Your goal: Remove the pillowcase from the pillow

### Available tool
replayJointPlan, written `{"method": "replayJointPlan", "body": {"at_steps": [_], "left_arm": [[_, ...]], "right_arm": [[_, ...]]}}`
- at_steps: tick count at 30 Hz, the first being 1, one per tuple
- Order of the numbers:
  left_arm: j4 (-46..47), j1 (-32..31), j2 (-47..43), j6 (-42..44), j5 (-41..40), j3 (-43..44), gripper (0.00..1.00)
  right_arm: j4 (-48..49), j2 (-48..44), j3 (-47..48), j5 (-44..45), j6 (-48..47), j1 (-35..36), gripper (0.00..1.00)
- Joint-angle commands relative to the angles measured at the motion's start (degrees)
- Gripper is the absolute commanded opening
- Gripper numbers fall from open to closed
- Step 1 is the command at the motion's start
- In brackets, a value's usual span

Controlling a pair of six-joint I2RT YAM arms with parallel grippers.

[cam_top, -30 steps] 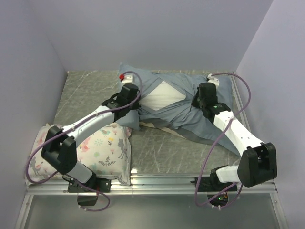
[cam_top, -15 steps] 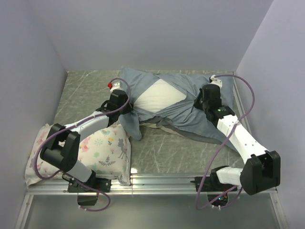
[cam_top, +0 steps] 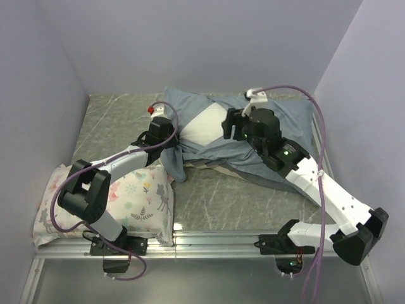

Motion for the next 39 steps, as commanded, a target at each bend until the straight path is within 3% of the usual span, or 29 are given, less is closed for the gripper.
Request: {"method": "replayJointPlan", "body": {"at_steps": [1, 11, 20, 21, 23, 24, 27, 30, 32, 33, 36, 39], "left_arm": [[0.28, -0.90, 0.80, 0.98, 2.79, 0.32, 0.00], [-0.16, -0.81, -1.22, 1.51, 2.79, 0.68, 0.01], [0.55, -0.82, -1.92, 0.80, 4.90, 0.76, 0.01], [0.55, -0.90, -2.27, 0.72, 5.08, 0.68, 0.00], [0.37, -0.90, -2.80, 0.54, 5.43, 0.50, 0.01], [0.20, -0.82, -3.32, 0.71, 5.60, 0.41, 0.00], [-0.42, -1.08, -4.12, 1.15, 5.69, 0.32, 0.00], [-1.21, -1.34, -4.12, 1.42, 5.34, 0.41, 0.01], [-1.65, -1.52, -4.12, 1.42, 5.34, 0.50, 0.01], [-1.83, -1.52, -4.03, 1.59, 5.26, 0.59, 0.01], [-2.27, -1.69, -3.86, 2.12, 5.34, 1.11, 0.01], [-2.88, -1.78, -3.33, 2.56, 5.69, 2.08, 0.08]], "right_arm": [[0.45, 6.47, 8.10, -1.54, -5.93, 3.17, 0.74], [-10.36, 31.02, 24.81, -5.33, -9.99, 6.69, 0.85], [-11.94, 43.85, 26.56, 0.63, -6.13, 7.92, 0.94], [-12.74, 46.30, 27.36, 1.69, -5.69, 7.92, 0.92], [-14.14, 47.99, 29.29, 2.50, -3.93, 6.70, 0.77], [-14.15, 48.17, 29.56, 1.36, -2.44, 5.99, 0.55], [-11.53, 45.81, 28.60, -6.98, -1.03, 2.65, 0.58], [-10.98, 46.06, 29.38, -8.41, -0.23, 0.81, 0.62], [-12.65, 47.02, 31.31, -8.23, -0.15, 0.10, 0.33], [-12.75, 47.38, 31.41, -9.88, 0.20, -0.86, 0.27], [-9.24, 45.11, 27.73, -13.49, 0.91, -1.92, 0.34], [-5.46, 42.30, 23.51, -16.66, 1.43, -2.27, 0.59]]}}
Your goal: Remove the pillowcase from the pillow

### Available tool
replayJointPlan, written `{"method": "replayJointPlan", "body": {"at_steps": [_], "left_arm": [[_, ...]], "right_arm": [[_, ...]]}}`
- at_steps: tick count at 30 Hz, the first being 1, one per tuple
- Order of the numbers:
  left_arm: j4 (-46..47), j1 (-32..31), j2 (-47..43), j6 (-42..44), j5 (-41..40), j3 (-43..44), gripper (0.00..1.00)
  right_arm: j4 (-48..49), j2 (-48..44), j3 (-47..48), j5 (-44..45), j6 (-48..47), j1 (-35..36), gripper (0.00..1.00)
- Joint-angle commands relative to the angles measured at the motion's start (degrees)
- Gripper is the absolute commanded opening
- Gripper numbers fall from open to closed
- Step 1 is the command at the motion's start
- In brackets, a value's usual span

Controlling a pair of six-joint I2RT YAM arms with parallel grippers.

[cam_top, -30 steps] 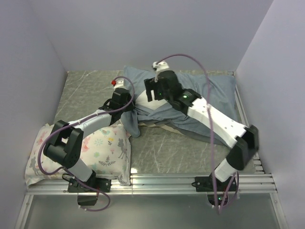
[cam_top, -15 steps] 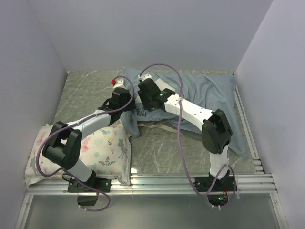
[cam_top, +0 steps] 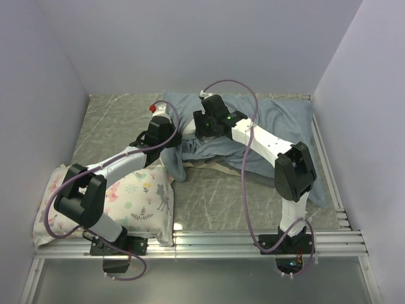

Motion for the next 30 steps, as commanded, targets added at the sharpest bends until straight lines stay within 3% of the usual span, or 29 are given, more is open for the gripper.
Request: {"method": "replayJointPlan", "body": {"at_steps": [1, 6, 11, 19, 25, 28, 30], "left_arm": [[-2.51, -1.06, -0.58, 1.34, 3.14, 2.34, 0.10], [-4.62, -1.41, -1.10, 2.04, 1.91, 4.45, 0.34], [-7.96, -1.59, -3.21, 2.04, 0.68, 5.77, 0.60], [-10.86, -2.99, -8.75, 0.02, -0.38, 6.65, 0.71], [-10.60, -5.98, -7.26, -3.49, -2.84, 4.64, 0.79], [-9.64, -6.86, -6.03, -5.34, -4.50, 2.53, 0.80], [-9.37, -6.95, -5.41, -6.92, -5.47, 1.65, 0.74]], "right_arm": [[4.23, -2.35, -4.62, -4.22, 1.28, -1.42, 0.62], [9.32, -6.03, -9.46, -9.15, 1.28, -1.86, 0.74], [12.15, -7.63, -11.93, -10.56, 2.95, -3.09, 0.77], [12.85, -6.13, -12.37, -11.71, 4.10, -3.27, 0.75], [12.06, -4.90, -10.88, -10.74, 5.50, -3.27, 0.75], [9.78, -4.02, -8.95, -8.03, 4.89, -2.31, 0.78], [8.81, -3.41, -8.06, -5.65, 3.57, -1.51, 0.82]]}}
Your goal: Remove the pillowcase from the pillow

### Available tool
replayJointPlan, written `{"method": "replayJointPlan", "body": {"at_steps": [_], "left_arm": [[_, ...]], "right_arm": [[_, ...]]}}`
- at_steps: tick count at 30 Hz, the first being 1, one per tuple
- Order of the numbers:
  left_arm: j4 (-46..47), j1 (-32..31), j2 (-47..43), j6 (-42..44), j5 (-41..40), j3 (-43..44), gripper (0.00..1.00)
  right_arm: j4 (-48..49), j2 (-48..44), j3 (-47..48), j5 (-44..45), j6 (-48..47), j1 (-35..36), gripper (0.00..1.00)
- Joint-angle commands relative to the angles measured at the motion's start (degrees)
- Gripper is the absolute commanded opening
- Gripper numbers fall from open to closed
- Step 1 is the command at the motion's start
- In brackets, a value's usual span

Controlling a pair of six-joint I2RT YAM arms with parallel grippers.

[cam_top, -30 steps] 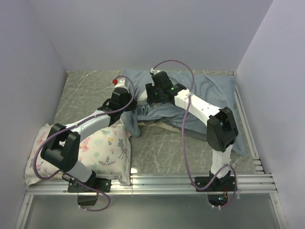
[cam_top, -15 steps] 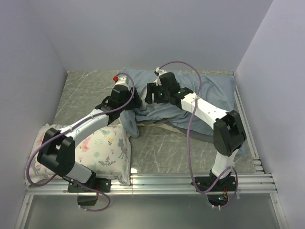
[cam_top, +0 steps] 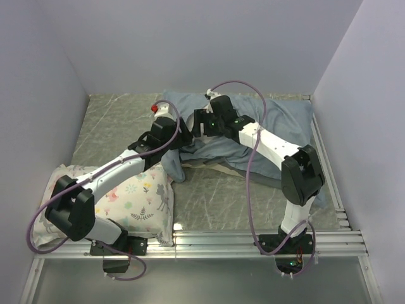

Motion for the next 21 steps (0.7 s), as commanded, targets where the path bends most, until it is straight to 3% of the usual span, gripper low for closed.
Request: {"method": "replayJointPlan", "body": {"at_steps": [1, 3, 8, 11, 15, 19, 21], "left_arm": [[0.07, -1.27, 1.47, -3.18, -2.22, -2.48, 0.61], [1.12, -1.27, 1.74, -3.89, -2.31, -4.24, 0.48], [2.18, -1.27, 2.97, -4.51, -2.22, -5.92, 0.03], [2.62, -1.18, 2.53, -5.12, -3.10, -7.15, 0.00], [2.27, -0.57, 2.53, -5.56, -5.30, -7.24, 0.00], [2.89, 1.54, 4.55, -5.30, -3.20, -6.19, 0.01], [3.41, 1.54, 5.60, -5.30, -2.84, -5.92, 0.00]], "right_arm": [[-4.67, 2.73, 3.19, 5.17, -0.73, 1.90, 0.82], [-5.65, 3.70, 4.69, 8.16, -1.27, 2.60, 0.85], [-8.54, 6.33, 8.20, 11.85, -1.35, 3.84, 0.88], [-11.62, 9.59, 11.01, 15.46, -1.53, 4.45, 0.88], [-11.20, 9.61, 8.49, 18.10, -1.70, 4.72, 0.81], [-5.67, 4.33, -0.55, 17.14, -2.49, 4.98, 0.86], [-5.13, 4.14, -0.75, 16.17, -3.63, 4.89, 0.88]]}}
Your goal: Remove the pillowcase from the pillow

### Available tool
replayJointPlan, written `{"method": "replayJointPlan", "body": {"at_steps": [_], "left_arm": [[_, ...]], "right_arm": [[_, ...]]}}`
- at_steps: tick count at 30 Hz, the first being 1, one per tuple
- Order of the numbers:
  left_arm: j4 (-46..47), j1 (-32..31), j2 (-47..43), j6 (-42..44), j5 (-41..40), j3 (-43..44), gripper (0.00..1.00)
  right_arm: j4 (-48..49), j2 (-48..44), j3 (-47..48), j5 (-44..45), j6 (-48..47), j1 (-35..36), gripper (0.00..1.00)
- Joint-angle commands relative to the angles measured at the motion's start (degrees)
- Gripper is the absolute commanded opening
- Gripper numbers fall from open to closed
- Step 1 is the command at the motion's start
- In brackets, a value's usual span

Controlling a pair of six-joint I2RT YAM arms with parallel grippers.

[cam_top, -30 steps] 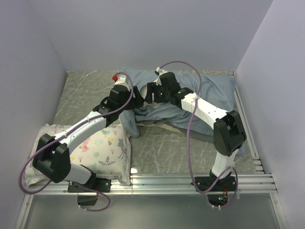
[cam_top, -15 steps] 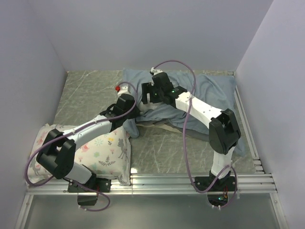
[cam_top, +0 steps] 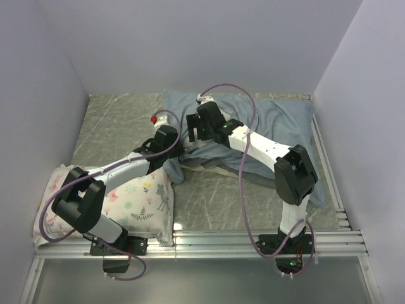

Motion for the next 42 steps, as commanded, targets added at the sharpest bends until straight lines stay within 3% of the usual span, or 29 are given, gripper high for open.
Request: {"method": "replayJointPlan", "body": {"at_steps": [1, 12, 16, 18, 21, 23, 33, 42], "left_arm": [[0.62, 0.69, 2.15, -0.58, 0.65, 0.61, 0.00], [0.18, 1.22, 3.39, -0.31, 0.66, 2.02, 0.00], [-0.08, 1.22, 3.74, -0.31, 0.83, 2.72, 0.00], [-0.09, 1.31, 3.39, -0.40, 0.66, 2.90, 0.01], [-0.35, 1.22, 3.56, 0.04, 0.66, 3.43, 0.00], [-0.44, 1.22, 3.91, 0.39, 1.01, 3.69, 0.01], [-0.70, 1.22, 7.60, -0.22, -1.80, 0.97, 0.00], [0.62, 2.71, 13.23, -2.07, -3.82, -0.26, 0.00]], "right_arm": [[-3.55, 1.19, -1.98, 1.18, -1.76, -0.35, 0.88], [-1.62, 1.72, -3.73, 0.91, -3.34, 1.67, 0.92], [-6.18, 8.03, 0.75, 2.75, -4.31, 1.67, 0.83], [-8.03, 9.54, 3.46, 3.28, -4.22, 1.49, 0.59], [-9.36, 10.16, 5.06, 0.04, -3.17, -0.43, 0.14], [-10.85, 9.55, 7.43, -2.85, -1.77, -3.42, 0.00], [-2.33, -4.16, 4.28, -19.11, 10.80, -22.65, 0.00], [1.01, -14.97, 1.64, -21.93, 14.32, -28.47, 0.00]]}}
